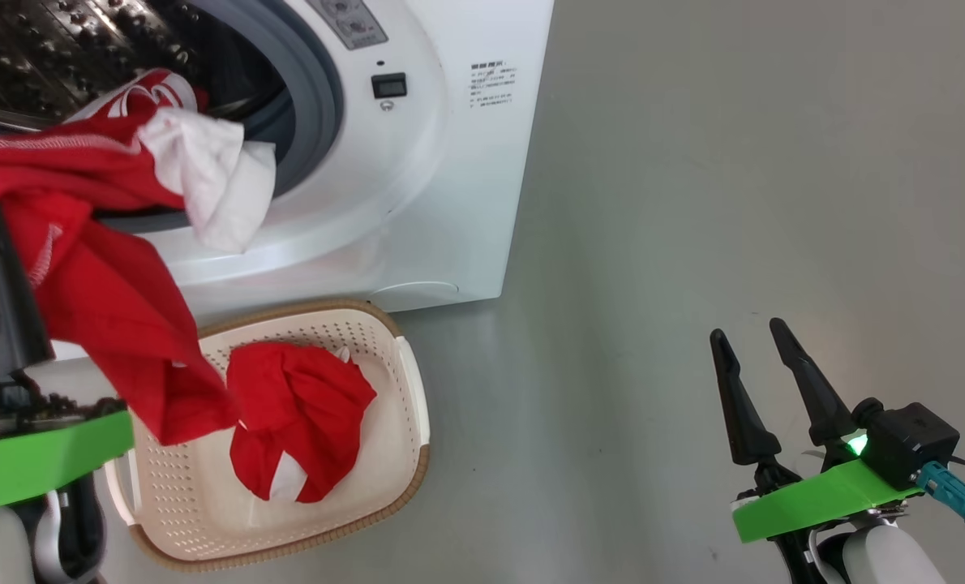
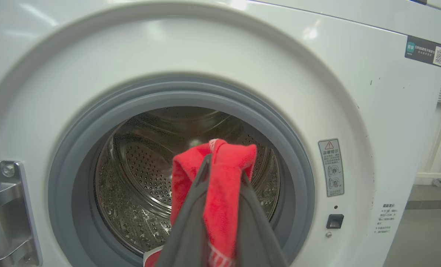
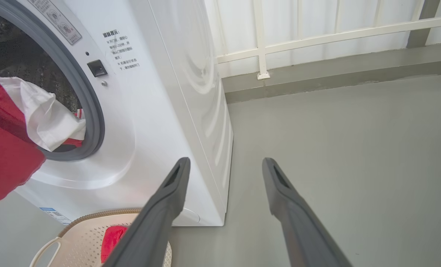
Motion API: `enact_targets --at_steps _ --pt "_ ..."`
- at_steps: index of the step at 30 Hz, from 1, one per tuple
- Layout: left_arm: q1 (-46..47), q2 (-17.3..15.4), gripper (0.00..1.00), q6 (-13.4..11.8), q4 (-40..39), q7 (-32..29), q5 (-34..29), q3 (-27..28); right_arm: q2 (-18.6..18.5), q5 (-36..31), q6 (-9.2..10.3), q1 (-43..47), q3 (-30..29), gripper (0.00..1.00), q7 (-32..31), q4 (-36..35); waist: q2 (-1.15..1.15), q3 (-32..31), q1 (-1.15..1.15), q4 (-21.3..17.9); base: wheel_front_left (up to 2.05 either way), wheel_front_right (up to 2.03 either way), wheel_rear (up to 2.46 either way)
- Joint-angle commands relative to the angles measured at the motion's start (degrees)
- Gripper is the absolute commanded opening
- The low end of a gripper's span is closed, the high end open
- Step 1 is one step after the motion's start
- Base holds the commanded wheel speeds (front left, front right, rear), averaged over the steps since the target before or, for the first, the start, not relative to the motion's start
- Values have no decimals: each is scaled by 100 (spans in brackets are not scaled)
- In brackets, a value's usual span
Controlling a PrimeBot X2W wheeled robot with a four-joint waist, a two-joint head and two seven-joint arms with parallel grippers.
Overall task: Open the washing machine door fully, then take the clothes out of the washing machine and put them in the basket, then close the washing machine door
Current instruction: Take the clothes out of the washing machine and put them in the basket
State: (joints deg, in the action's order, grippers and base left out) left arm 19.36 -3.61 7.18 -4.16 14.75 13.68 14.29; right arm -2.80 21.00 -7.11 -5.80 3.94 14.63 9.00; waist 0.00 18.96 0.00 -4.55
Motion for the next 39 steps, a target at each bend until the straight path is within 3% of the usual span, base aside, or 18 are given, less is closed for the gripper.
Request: enact_targets --at_steps 1,11,25,39 --pt "-66 -108 0 30 -81 25 -43 141 -8 -18 -37 22 109 100 37 -147 0 29 0 -6 0 0 0" --pt "-104 -55 0 30 1145 25 96 -84 -8 18 -37 -112 163 100 37 -229 0 476 0 -33 0 0 0" --pt "844 -537 0 31 3294 25 100 -735 -8 111 -37 -544 89 100 37 -411 0 1553 0 -84 0 0 0" --pt "1649 -894 0 31 4605 25 91 -1043 -8 192 -37 -817 181 100 37 -497 0 2179 0 -225 0 0 0"
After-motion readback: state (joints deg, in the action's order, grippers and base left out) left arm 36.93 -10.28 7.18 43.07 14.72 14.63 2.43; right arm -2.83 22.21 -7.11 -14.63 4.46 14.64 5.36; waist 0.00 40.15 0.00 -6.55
